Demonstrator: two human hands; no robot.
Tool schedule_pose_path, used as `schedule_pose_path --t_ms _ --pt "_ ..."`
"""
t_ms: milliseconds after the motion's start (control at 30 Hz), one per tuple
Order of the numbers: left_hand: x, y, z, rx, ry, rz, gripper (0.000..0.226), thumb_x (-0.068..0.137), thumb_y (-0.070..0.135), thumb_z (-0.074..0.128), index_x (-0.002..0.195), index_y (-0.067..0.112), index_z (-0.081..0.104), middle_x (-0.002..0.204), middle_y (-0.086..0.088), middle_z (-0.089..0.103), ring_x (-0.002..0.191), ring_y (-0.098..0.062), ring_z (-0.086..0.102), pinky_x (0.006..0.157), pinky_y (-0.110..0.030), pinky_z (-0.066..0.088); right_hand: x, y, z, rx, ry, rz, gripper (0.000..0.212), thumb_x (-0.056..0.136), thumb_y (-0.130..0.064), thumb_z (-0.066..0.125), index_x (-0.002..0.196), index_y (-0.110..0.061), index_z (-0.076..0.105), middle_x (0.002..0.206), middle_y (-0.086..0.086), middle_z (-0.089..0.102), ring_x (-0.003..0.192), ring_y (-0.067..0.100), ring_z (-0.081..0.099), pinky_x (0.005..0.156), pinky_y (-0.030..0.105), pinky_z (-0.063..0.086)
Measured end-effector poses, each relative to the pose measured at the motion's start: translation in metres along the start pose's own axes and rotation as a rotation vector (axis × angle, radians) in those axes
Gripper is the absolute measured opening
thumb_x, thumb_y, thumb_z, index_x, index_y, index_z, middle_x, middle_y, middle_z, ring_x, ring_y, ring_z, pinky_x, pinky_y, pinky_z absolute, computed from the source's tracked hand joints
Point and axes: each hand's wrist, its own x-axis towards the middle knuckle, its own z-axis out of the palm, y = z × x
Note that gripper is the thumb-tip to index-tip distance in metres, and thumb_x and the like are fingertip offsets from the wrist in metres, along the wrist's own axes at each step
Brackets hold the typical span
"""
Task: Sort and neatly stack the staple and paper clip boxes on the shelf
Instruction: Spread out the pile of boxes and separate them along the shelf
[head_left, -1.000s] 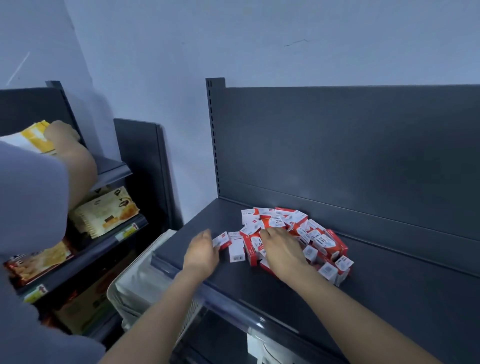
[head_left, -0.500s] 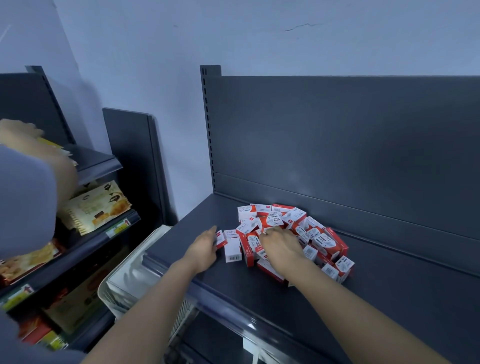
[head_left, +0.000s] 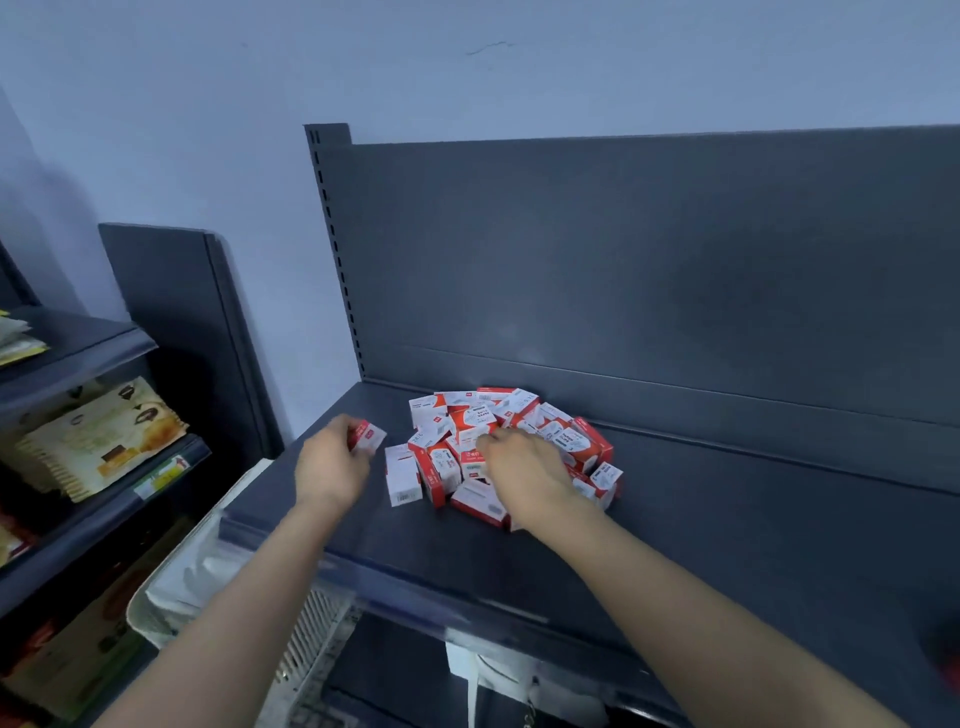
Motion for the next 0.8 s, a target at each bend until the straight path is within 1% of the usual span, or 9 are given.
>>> schedule_pose_path --t_ms 100,167,233,300,333,433,500,667,800 --pt "-0.005 0.04 -0.003 -0.051 0.028 0.104 0.022 0.088 0.023 0.061 0.103 0.007 0.062 0.097 -0.011 0.07 0.088 -0.03 0.062 0.07 -0.027 0.038 -0.019 0.016 -0.009 0.049 0.059 0.049 0.037 0.088 -0.002 0.056 0.124 -0.006 0.05 0.116 0.013 0.058 0.106 0.03 0.057 0.083 0.038 0.048" --pt "-0.012 0.07 0.003 -0.054 0.018 0.183 0.022 0.088 0.019 0.061 0.107 0.008 0.062 0.098 -0.011 0.07 0.089 -0.029 0.063 0.07 -0.027 0.039 -0.034 0.032 -0.013 0.077 0.107 0.095 0.029 0.09 -0.003 0.052 0.12 -0.007 0.052 0.111 0.012 0.06 0.102 0.029 0.059 0.076 0.035 0.046" --pt "-0.027 0.104 0.015 -0.061 -0.005 0.267 0.026 0.087 0.016 0.061 0.11 0.007 0.062 0.102 -0.011 0.07 0.094 -0.03 0.063 0.074 -0.029 0.043 -0.054 0.053 -0.018 0.1 0.14 0.146 0.026 0.089 -0.002 0.051 0.114 -0.007 0.053 0.109 0.012 0.06 0.1 0.03 0.059 0.073 0.033 0.044" --pt "-0.047 0.139 0.03 -0.072 -0.053 0.343 0.027 0.085 0.013 0.063 0.111 0.005 0.062 0.105 -0.012 0.07 0.098 -0.031 0.063 0.08 -0.03 0.045 -0.079 0.077 -0.022 0.133 0.166 0.199 0.025 0.087 -0.006 0.054 0.112 -0.008 0.055 0.11 0.01 0.06 0.101 0.03 0.059 0.077 0.033 0.046" --pt "-0.058 0.156 0.04 -0.075 -0.084 0.37 0.027 0.084 0.012 0.064 0.11 0.005 0.062 0.105 -0.012 0.07 0.098 -0.03 0.063 0.08 -0.029 0.044 -0.092 0.091 -0.024 0.142 0.176 0.224 0.024 0.087 -0.008 0.056 0.111 -0.008 0.055 0.11 0.01 0.06 0.102 0.03 0.059 0.078 0.033 0.046" --pt "-0.091 0.203 0.072 -0.095 -0.185 0.41 0.026 0.085 0.014 0.063 0.11 0.009 0.062 0.103 -0.009 0.071 0.095 -0.027 0.064 0.08 -0.028 0.045 -0.133 0.136 -0.025 0.127 0.194 0.321 0.019 0.09 -0.009 0.055 0.109 -0.008 0.055 0.109 0.009 0.061 0.102 0.03 0.059 0.072 0.033 0.041" --pt "-0.114 0.23 0.094 -0.104 -0.246 0.438 0.024 0.085 0.015 0.062 0.109 0.012 0.061 0.105 -0.006 0.07 0.096 -0.027 0.064 0.084 -0.032 0.049 -0.16 0.168 -0.024 0.116 0.18 0.398 0.019 0.091 -0.009 0.054 0.11 -0.009 0.054 0.109 0.009 0.062 0.1 0.03 0.059 0.069 0.032 0.037" --pt "-0.169 0.285 0.139 -0.118 -0.348 0.461 0.016 0.084 0.015 0.062 0.1 0.015 0.062 0.096 -0.003 0.071 0.092 -0.025 0.063 0.083 -0.038 0.052 -0.221 0.239 -0.018 0.106 0.103 0.54 0.019 0.092 -0.008 0.051 0.11 -0.009 0.053 0.106 0.01 0.064 0.096 0.03 0.06 0.066 0.03 0.036" --pt "-0.202 0.314 0.169 -0.066 -0.424 0.456 0.015 0.084 0.018 0.059 0.098 0.016 0.062 0.095 -0.003 0.07 0.089 -0.024 0.062 0.079 -0.036 0.052 -0.253 0.279 -0.009 0.092 0.025 0.617 0.018 0.091 -0.009 0.052 0.11 -0.01 0.052 0.105 0.01 0.063 0.094 0.028 0.06 0.065 0.03 0.036"
